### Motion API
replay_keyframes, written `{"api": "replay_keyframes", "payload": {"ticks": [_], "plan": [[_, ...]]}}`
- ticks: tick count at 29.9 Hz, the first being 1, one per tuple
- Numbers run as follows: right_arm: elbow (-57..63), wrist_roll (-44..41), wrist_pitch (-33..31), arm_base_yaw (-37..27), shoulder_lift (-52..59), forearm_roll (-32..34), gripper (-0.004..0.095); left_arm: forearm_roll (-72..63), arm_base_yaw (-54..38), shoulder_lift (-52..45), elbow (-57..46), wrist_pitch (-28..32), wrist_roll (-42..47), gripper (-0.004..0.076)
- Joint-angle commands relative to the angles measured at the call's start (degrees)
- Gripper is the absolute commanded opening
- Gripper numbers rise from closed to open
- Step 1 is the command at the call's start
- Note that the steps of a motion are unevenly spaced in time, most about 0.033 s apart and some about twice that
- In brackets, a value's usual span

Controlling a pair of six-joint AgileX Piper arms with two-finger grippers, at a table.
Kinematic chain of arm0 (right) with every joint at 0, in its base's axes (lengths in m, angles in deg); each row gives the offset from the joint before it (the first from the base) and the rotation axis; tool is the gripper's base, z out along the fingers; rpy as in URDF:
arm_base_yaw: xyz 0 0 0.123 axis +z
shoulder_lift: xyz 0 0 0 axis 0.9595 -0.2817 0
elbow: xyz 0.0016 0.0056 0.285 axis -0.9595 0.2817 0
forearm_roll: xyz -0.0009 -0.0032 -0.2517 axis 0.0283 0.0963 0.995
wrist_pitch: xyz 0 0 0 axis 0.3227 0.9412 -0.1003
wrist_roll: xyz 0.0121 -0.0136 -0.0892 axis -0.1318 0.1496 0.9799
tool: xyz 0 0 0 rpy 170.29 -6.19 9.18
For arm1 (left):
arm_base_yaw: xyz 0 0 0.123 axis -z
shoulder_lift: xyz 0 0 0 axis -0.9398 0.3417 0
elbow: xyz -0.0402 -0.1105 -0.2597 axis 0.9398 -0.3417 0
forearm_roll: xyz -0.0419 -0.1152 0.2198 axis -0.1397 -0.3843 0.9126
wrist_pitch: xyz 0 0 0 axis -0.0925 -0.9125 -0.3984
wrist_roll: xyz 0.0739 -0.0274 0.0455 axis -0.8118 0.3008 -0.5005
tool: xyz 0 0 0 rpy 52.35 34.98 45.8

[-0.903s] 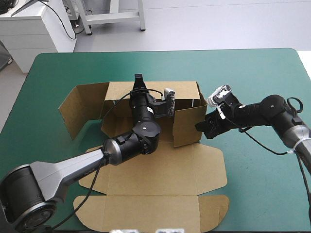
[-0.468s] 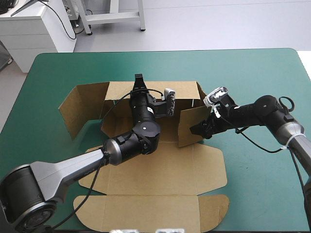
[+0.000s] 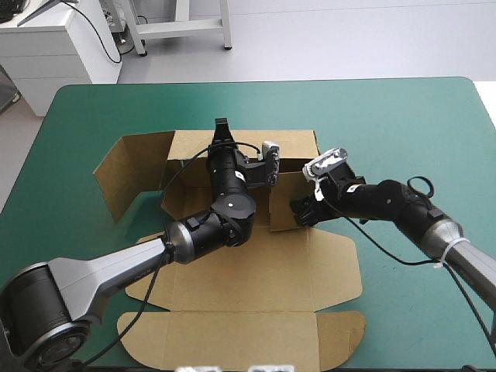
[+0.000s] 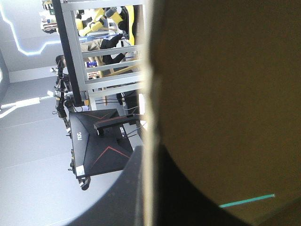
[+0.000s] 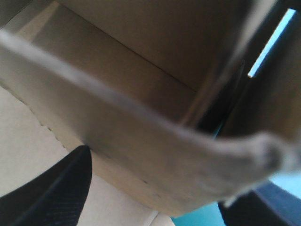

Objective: Fold the box

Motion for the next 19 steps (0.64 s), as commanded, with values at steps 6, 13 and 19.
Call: {"api": "replay_keyframes", "payload": {"ticks": [6, 13, 19], "plan": [[2.2, -1.7, 20.9, 6.7, 2.1, -3.6, 0.0651, 3.2, 0.2, -2.7, 1.7, -1.0, 0.5, -0.0008], [2.2, -1.7, 26.9, 7.2, 2.1, -5.8, 0.0644, 3.2, 0.2, -2.7, 1.7, -1.0, 0.5, -0.0008], [2.2, -1.0, 26.9, 7.2, 2.1, -5.8, 0.0188, 3.2, 0.2, -2.7, 1.7, -0.9, 0.5, -0.0008]]}}
